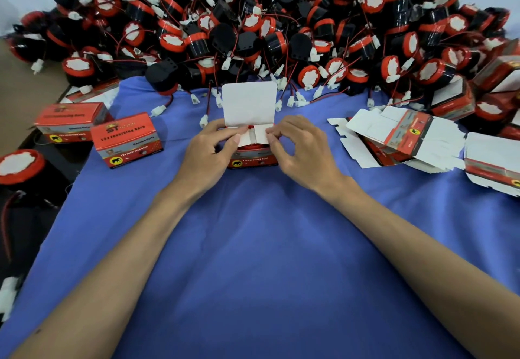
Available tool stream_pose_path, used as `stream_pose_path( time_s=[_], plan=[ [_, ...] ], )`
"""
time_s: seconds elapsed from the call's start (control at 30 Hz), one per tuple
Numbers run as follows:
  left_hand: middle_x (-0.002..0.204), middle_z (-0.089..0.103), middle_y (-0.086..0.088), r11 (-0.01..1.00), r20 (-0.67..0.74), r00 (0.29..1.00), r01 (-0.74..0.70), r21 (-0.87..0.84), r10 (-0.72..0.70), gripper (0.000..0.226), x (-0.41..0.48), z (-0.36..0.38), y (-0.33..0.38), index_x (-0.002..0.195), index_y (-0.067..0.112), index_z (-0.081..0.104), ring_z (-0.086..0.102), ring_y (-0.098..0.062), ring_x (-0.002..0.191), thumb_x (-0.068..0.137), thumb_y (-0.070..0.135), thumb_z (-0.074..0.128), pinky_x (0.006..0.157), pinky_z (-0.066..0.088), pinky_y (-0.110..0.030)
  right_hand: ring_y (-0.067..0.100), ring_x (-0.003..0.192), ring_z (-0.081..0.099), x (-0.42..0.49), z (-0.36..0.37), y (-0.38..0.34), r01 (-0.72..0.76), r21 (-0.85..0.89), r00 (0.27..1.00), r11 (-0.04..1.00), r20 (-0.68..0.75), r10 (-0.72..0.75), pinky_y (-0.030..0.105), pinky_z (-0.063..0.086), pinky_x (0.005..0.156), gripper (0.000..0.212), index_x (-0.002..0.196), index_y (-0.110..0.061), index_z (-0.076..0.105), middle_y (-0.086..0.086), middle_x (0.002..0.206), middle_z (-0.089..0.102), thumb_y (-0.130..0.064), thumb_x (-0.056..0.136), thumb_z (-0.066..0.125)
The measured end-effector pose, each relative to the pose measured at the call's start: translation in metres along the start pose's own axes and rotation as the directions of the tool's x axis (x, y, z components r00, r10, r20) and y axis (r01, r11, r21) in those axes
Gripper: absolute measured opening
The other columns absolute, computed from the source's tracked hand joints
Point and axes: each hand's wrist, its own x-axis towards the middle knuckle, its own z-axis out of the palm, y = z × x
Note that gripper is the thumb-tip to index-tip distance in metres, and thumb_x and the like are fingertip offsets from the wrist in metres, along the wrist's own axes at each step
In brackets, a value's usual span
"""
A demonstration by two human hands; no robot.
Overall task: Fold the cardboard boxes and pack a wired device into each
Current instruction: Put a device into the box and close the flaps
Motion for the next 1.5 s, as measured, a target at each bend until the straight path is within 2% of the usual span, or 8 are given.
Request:
stream_pose_path(
  time_s=[0.07,0.13,0.27,0.43,0.7,0.97,1.23,1.5],
  plan=[
    [0.125,0.053,0.008,0.998,0.022,0.999,-0.035,-0.052,0.036,0.022,-0.002,-0.001,0.000,0.113,0.014,0.068,0.051,0.000,0.113,0.099,0.009,0.051,0.091,0.045,-0.016,0.027,0.072,0.057,-0.004,0.000,-0.001,-0.024,0.033,1.000,0.999,0.006,0.024,0.038,0.046,0.065,0.007,0.080,0.002,0.063,0.009,0.074,0.063,-0.003,0.084,0.060],
    [0.126,0.049,0.013,0.985,0.004,1.000,-0.008,-0.173,0.008,0.023,-0.002,-0.001,0.002,0.106,0.026,0.056,0.053,0.003,0.112,0.097,0.005,0.053,0.086,0.046,-0.014,0.017,0.076,0.059,-0.003,-0.002,-0.002,-0.191,0.142,0.981,0.971,0.040,0.188,0.035,0.048,0.071,0.023,0.112,-0.004,0.059,0.003,0.077,0.063,-0.007,0.089,0.059],
    [0.129,0.051,0.010,0.956,-0.050,0.999,-0.035,-0.292,0.021,0.064,-0.004,-0.001,0.007,0.135,0.041,0.026,0.058,-0.003,0.114,0.094,0.002,0.058,0.089,0.046,-0.013,-0.011,0.074,0.059,0.002,-0.005,-0.003,-0.348,0.360,0.937,0.866,0.113,0.329,0.014,0.044,0.070,0.057,0.148,-0.015,0.024,0.011,0.078,0.068,-0.017,0.098,0.049],
    [0.122,0.059,0.002,0.984,-0.024,0.993,-0.117,-0.132,0.114,0.033,-0.005,-0.003,0.010,0.120,0.027,0.056,0.056,-0.009,0.116,0.097,0.003,0.054,0.097,0.049,-0.031,0.020,0.098,0.062,0.003,-0.007,-0.002,-0.441,0.502,0.895,0.744,0.189,0.403,0.047,0.049,0.085,0.024,0.095,-0.030,0.065,-0.004,0.089,0.069,-0.038,0.094,0.042],
    [0.116,0.062,0.004,0.972,0.070,0.993,-0.073,-0.225,0.091,0.032,-0.009,-0.002,0.013,0.116,0.025,0.059,0.058,-0.002,0.105,0.094,0.044,0.046,0.081,0.045,-0.012,-0.002,0.090,0.058,0.001,0.000,0.000,-0.382,0.446,0.922,0.809,0.125,0.367,0.007,0.044,0.072,0.023,0.099,-0.028,0.072,-0.039,0.080,0.061,-0.039,0.087,0.057],
    [0.125,0.059,0.001,0.984,0.050,0.986,-0.153,-0.093,0.158,0.030,-0.008,-0.004,0.010,0.123,0.019,0.060,0.052,-0.004,0.115,0.096,0.026,0.047,0.091,0.042,-0.011,-0.012,0.090,0.056,0.000,-0.004,0.002,-0.419,0.416,0.908,0.807,0.184,0.377,0.014,0.049,0.079,0.019,0.108,-0.026,0.070,0.003,0.100,0.069,-0.027,0.090,0.064],
    [0.119,0.062,0.000,0.984,0.027,0.985,-0.170,-0.059,0.171,0.024,-0.008,-0.005,0.010,0.120,0.018,0.063,0.056,-0.007,0.111,0.097,0.014,0.056,0.092,0.046,-0.018,0.018,0.090,0.063,0.001,-0.006,-0.001,-0.320,0.352,0.947,0.879,0.133,0.292,0.019,0.051,0.081,0.020,0.104,-0.009,0.074,-0.025,0.087,0.059,-0.015,0.085,0.070],
    [0.130,0.056,0.007,0.964,0.072,0.966,-0.253,0.079,0.247,0.036,-0.008,-0.003,0.007,0.130,0.011,0.059,0.050,-0.013,0.126,0.096,0.021,0.052,0.106,0.040,-0.025,0.023,0.075,0.059,-0.004,-0.004,-0.004,-0.142,0.183,0.986,0.973,-0.056,0.155,0.028,0.050,0.067,0.023,0.103,-0.006,0.074,0.007,0.079,0.070,-0.014,0.082,0.073]
  ],
)
